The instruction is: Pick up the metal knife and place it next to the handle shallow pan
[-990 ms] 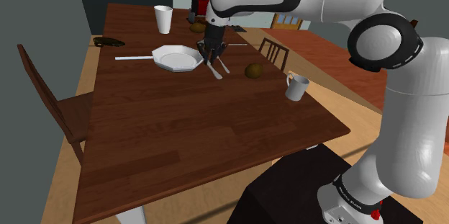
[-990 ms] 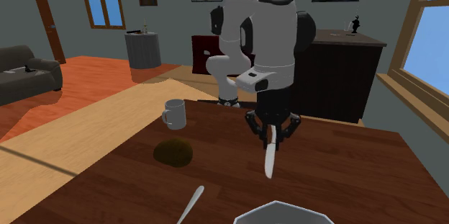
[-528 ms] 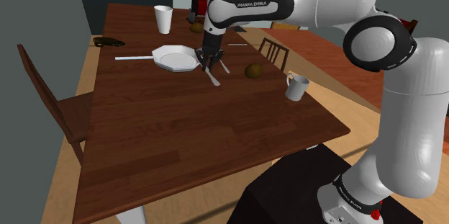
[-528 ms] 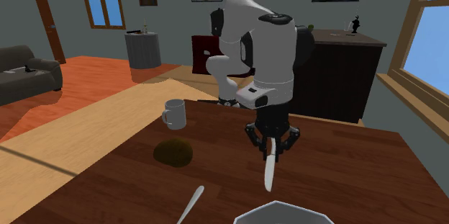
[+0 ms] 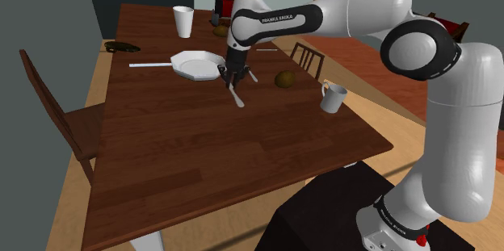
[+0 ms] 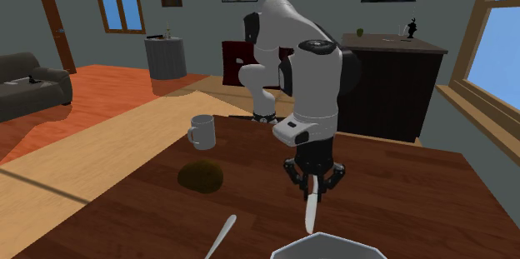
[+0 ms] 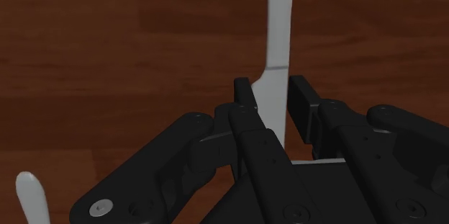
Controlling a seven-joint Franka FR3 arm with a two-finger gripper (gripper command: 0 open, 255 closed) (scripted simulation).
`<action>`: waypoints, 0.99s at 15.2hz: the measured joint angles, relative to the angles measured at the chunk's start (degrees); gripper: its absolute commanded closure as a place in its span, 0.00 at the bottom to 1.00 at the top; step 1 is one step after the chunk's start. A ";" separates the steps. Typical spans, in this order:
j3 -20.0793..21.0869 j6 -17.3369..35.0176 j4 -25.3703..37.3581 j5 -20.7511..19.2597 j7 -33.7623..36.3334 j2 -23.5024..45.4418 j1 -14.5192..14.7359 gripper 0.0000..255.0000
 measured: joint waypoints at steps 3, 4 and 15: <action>-0.01 1.99 -1.21 -0.03 -0.02 0.66 0.05 1.00; -0.04 2.44 -1.35 -0.05 -0.04 0.81 0.04 1.00; -0.01 3.08 -1.77 -0.04 -0.05 1.30 0.08 0.00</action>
